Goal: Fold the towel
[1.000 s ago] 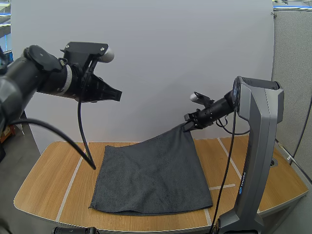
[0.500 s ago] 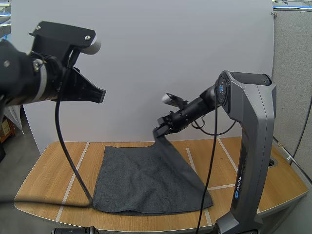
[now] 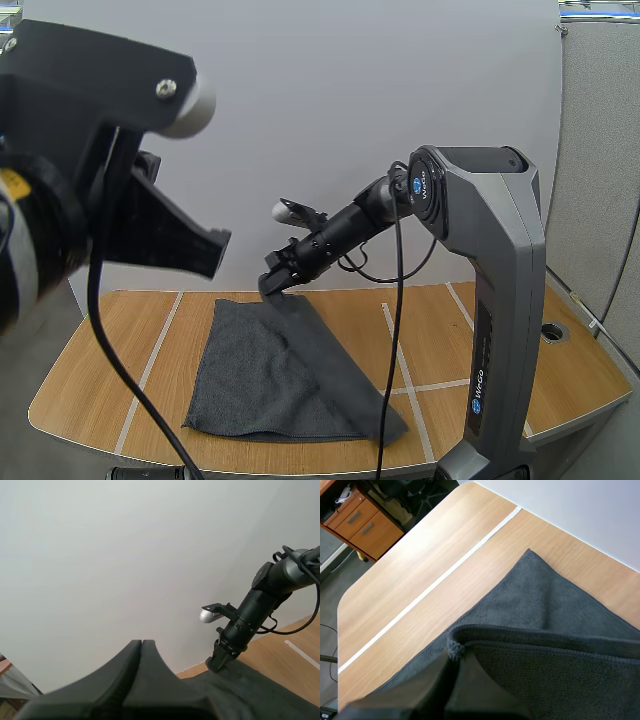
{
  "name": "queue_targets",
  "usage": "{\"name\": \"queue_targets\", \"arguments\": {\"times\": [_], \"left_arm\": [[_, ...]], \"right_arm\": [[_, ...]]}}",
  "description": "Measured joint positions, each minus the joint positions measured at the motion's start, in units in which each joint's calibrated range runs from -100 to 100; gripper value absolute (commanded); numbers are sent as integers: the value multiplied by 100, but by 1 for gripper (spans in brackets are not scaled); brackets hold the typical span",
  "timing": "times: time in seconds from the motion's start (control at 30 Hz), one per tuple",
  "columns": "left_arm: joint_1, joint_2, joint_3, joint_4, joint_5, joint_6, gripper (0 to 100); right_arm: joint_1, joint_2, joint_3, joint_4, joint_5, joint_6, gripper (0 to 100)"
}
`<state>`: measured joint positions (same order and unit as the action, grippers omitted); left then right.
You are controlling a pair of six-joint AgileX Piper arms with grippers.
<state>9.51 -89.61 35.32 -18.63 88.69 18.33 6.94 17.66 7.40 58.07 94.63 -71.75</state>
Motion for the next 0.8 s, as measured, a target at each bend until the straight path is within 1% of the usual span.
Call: {"name": "queue_targets", "arguments": {"times": [0.13, 0.23, 0.4, 0.57, 0.8], "left_arm": [[0, -81, 0, 194, 287, -173, 0], [0, -89, 0, 372, 631, -368, 0], [0, -89, 0, 518, 826, -479, 0], [0, -89, 0, 526, 859, -509, 0], [0, -89, 0, 539, 859, -518, 0]], "right_arm": [[108, 0, 0, 13, -396, 0, 0], [191, 0, 0, 35, -984, 0, 0], [296, 0, 0, 39, -1781, -10, 0], [374, 153, -259, 48, -1922, -7, 0], [442, 554, -764, 70, -1922, 153, 0]]}}
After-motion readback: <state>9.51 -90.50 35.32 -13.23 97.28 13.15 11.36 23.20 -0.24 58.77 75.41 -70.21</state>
